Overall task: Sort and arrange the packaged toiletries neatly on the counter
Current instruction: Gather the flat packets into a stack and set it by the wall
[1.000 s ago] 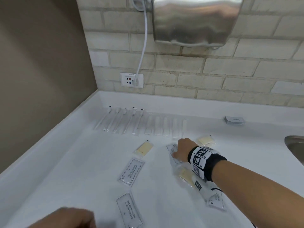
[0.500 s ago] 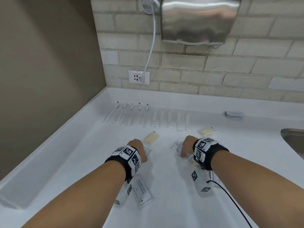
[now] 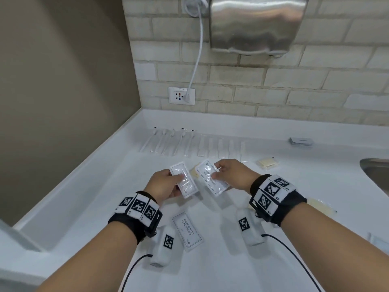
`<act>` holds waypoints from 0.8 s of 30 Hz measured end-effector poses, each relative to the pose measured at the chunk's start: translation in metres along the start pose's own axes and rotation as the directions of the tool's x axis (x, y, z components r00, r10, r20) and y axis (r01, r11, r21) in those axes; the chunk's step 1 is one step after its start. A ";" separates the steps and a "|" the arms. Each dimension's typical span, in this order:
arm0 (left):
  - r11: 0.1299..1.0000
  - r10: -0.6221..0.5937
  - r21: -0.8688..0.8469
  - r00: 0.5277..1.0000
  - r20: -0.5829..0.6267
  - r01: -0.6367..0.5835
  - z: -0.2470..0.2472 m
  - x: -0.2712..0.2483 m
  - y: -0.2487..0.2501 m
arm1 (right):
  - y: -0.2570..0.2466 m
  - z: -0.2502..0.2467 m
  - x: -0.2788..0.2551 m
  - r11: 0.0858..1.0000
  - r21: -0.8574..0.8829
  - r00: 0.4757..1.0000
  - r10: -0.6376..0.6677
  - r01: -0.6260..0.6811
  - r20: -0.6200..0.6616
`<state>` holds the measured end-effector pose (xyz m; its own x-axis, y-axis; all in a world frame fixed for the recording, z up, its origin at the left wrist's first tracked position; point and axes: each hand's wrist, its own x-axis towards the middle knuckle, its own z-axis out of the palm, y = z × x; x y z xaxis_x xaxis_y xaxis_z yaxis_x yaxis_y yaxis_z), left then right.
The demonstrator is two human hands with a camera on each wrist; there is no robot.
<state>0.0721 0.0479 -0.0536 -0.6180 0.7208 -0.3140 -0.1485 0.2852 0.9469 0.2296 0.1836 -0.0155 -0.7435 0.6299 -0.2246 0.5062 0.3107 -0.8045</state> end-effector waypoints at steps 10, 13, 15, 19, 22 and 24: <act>0.983 0.114 -0.159 0.988 0.106 -0.096 -0.002 -0.032 0.014 | -0.029 0.009 -0.021 0.968 0.236 0.987 -0.117 0.088 0.111; 0.975 0.079 -0.216 0.990 0.118 -0.052 -0.004 -0.036 0.012 | -0.031 0.003 -0.025 0.986 0.122 0.971 -0.135 0.112 0.199; 0.969 0.041 -0.248 0.992 0.117 -0.011 -0.007 -0.037 0.010 | -0.033 -0.003 -0.025 0.991 0.029 0.967 -0.133 0.129 0.218; 0.959 -0.024 -0.278 0.990 0.138 0.062 -0.010 -0.039 0.006 | -0.039 -0.005 -0.018 0.987 -0.018 0.965 -0.152 0.159 0.215; 0.965 -0.023 -0.250 0.975 0.222 0.080 -0.006 -0.045 0.006 | -0.043 0.003 -0.013 0.975 -0.008 0.962 -0.216 0.220 0.169; 0.982 0.011 -0.181 0.955 0.297 0.045 -0.004 -0.047 0.004 | -0.045 0.012 -0.010 0.970 -0.023 0.968 -0.242 0.244 0.071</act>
<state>0.0977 0.0125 -0.0349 -0.3628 0.8789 -0.3096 -0.3135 0.1977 0.9288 0.2089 0.1551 0.0164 -0.8731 0.4836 -0.0622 0.3197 0.4713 -0.8220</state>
